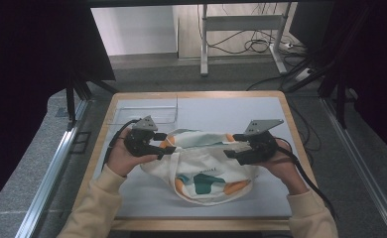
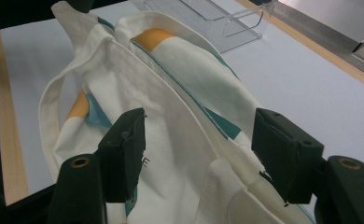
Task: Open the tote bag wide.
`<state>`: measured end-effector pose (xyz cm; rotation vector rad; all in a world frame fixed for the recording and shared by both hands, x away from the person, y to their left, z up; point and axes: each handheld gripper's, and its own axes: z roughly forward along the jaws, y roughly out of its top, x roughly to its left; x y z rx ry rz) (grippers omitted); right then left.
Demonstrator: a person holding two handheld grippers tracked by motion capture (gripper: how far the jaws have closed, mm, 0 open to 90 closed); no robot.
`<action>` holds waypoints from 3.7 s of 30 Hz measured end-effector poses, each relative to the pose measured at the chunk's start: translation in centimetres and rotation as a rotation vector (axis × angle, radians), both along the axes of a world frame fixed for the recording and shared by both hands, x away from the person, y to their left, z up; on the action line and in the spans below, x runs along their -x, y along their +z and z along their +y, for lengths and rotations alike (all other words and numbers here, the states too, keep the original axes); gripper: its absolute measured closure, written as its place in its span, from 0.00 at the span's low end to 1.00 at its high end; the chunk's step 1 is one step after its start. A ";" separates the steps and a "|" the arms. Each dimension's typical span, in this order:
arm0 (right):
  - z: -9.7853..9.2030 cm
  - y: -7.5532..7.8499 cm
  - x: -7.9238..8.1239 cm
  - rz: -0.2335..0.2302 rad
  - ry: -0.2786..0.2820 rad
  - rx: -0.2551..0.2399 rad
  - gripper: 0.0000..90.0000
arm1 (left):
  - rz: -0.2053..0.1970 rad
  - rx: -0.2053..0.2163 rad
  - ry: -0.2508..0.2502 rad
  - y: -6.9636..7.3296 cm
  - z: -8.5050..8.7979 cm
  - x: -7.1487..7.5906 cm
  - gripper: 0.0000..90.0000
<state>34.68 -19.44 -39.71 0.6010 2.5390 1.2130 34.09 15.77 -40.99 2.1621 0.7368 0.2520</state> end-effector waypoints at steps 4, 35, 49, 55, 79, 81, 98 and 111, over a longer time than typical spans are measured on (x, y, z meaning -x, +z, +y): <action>-0.1 -0.1 -0.1 0.002 -0.003 -0.002 0.39 | 0.009 -0.020 -0.025 0.0 -1.3 -0.9 0.45; -0.2 -0.5 -0.1 0.013 -0.002 -0.005 0.39 | 0.120 -0.081 -0.210 -2.2 -4.3 -3.9 0.71; 1.2 -0.4 -0.2 0.027 0.016 -0.012 0.40 | 0.153 -0.050 -0.212 -2.6 -4.3 -3.7 0.95; 3.2 -0.7 -0.5 0.048 0.050 0.021 0.50 | 0.147 -0.048 -0.202 -2.7 -4.4 -3.6 0.95; 5.6 -1.5 -1.2 0.016 0.086 0.105 0.66 | 0.146 -0.065 -0.195 -2.5 -4.5 -3.3 0.95; 5.3 -1.5 -1.4 -0.005 0.053 0.128 0.65 | 0.145 -0.065 -0.193 -2.5 -4.5 -3.3 0.95; 4.8 -1.7 -1.2 0.043 0.110 0.113 0.65 | 0.149 -0.072 -0.187 -2.5 -4.6 -3.2 0.95; 5.4 -2.5 -1.1 0.086 0.147 0.158 0.78 | 0.148 -0.076 -0.187 -2.5 -4.7 -3.1 0.95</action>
